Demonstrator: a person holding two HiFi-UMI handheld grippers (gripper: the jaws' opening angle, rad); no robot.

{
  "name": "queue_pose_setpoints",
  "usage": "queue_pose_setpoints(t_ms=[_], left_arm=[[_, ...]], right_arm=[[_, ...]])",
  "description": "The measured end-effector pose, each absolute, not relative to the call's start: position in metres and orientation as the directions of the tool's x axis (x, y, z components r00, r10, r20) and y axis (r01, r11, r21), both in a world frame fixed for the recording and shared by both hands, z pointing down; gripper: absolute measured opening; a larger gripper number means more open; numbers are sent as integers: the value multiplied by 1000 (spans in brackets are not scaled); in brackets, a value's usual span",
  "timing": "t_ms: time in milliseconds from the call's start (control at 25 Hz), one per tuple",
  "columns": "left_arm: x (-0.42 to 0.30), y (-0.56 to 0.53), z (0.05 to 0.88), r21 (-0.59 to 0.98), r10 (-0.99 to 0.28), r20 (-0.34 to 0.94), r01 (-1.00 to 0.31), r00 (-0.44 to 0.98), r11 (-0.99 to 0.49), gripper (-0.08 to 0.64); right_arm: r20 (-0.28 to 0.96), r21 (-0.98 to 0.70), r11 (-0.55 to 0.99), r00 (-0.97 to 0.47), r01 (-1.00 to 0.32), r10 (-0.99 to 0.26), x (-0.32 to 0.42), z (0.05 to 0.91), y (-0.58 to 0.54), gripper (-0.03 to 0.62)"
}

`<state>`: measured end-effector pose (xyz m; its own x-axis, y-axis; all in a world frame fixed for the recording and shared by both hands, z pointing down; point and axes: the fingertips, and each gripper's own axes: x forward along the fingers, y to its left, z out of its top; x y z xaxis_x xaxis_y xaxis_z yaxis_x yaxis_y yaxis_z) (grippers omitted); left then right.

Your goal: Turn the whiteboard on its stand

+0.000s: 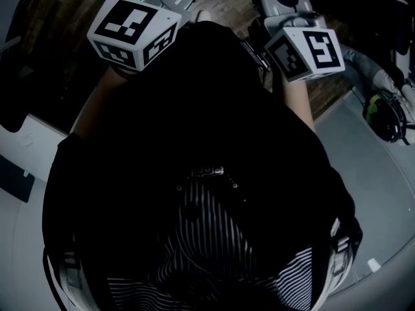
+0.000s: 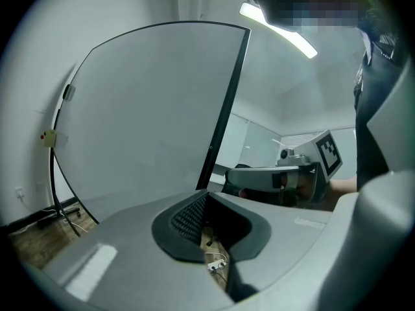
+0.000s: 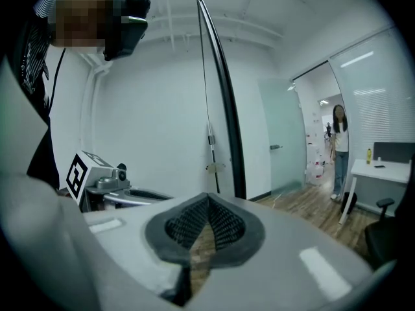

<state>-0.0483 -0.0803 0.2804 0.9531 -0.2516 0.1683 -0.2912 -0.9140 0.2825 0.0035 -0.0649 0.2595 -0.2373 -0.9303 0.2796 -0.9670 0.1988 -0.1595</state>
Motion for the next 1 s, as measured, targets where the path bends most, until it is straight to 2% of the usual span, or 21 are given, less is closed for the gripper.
queue_pose_setpoints(t_ms=[320,600,800,1000], left_arm=[[-25,-83,274,285,-274,187,-319,943,-904,-3],[6,-89,265,275,-305,185,-347,934,-896,-3],[11,-102,264,271,-343,193,-386,919,-882,-3],[34,-94,269,302,-377,230,-434,897,-849,-3]], right_arm=[[270,-125,261,-286,-957,-919,39,245,-79,26],[285,-141,282,-312,-949,-906,67,250,-85,102],[295,-168,289,-327,-943,-898,76,258,-104,181],[332,-178,329,-372,-927,-867,95,268,-104,212]])
